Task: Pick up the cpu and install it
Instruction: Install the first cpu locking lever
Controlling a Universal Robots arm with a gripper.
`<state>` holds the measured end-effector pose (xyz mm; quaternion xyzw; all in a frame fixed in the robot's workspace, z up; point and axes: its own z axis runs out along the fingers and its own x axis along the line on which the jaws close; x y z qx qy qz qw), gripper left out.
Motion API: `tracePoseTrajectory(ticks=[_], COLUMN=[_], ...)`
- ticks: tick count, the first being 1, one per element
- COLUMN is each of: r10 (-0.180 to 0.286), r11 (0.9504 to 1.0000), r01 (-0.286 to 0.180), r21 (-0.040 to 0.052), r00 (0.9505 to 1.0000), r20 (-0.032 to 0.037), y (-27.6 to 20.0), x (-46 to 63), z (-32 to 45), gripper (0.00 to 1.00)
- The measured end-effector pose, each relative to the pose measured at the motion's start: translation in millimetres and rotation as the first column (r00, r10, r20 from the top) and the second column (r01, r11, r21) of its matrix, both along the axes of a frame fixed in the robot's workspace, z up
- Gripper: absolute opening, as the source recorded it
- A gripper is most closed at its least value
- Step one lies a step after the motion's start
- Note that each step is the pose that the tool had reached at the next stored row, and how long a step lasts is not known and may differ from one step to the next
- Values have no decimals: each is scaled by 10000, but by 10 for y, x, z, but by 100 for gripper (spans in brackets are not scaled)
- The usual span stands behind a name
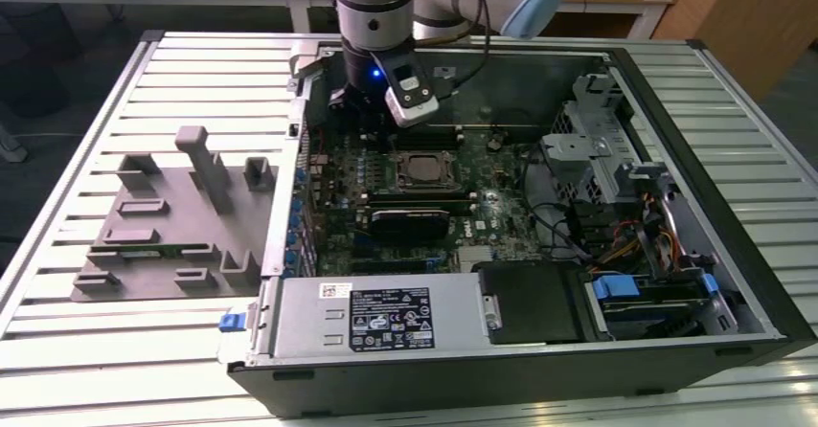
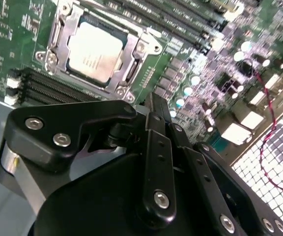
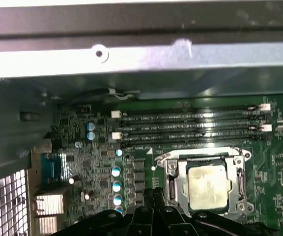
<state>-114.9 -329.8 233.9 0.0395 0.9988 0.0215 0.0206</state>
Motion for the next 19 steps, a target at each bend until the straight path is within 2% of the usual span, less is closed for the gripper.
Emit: tracePoseTrajectory(ticks=[4,8,10,12,15,16,19], r10=[4,14,18,19,21,21,21], r11=[9995,9988,9977,9969,9941,9934,9929], r01=[-4,-13,-18,-19,-21,-21,-21], r21=[312,495,671,791,1084,1151,1192], r00=[10000,10000,10000,10000,10000,10000,10000], r20=[1,-1,1,1,0,2,1], y=[0,0,0,0,0,0,0], x=[-17,-51,-65,-75,-84,-84,-85], z=[0,0,0,0,0,0,6], gripper=[11,11,11,11,11,11,11])
